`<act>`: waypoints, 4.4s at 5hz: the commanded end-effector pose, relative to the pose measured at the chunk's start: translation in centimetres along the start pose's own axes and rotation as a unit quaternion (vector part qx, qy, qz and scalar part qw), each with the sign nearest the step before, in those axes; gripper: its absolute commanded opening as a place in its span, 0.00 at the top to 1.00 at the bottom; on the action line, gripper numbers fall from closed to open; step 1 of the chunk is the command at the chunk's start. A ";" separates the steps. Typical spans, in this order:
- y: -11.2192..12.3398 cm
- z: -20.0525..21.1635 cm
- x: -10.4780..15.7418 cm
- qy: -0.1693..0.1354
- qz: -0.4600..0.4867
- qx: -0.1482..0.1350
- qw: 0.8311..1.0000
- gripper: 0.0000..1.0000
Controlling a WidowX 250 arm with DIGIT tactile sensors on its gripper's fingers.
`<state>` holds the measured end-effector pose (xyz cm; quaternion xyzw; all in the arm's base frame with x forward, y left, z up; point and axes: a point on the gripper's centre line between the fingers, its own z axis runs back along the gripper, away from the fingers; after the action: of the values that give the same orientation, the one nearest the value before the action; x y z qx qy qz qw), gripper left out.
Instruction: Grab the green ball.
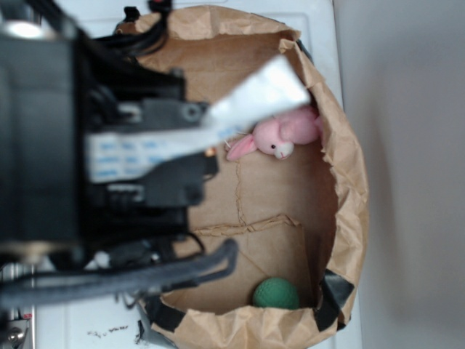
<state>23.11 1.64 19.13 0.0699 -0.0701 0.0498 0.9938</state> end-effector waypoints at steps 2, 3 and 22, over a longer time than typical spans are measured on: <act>-0.9 -3.4 2.8 -0.028 -0.351 -0.022 0.936 0.00; -0.9 -3.4 2.8 -0.028 -0.351 -0.022 0.936 0.00; -12.6 -10.6 5.3 -0.137 -0.585 -0.168 0.782 0.00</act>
<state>30.67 -8.18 5.29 -0.0856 -0.1254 -0.5572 0.8164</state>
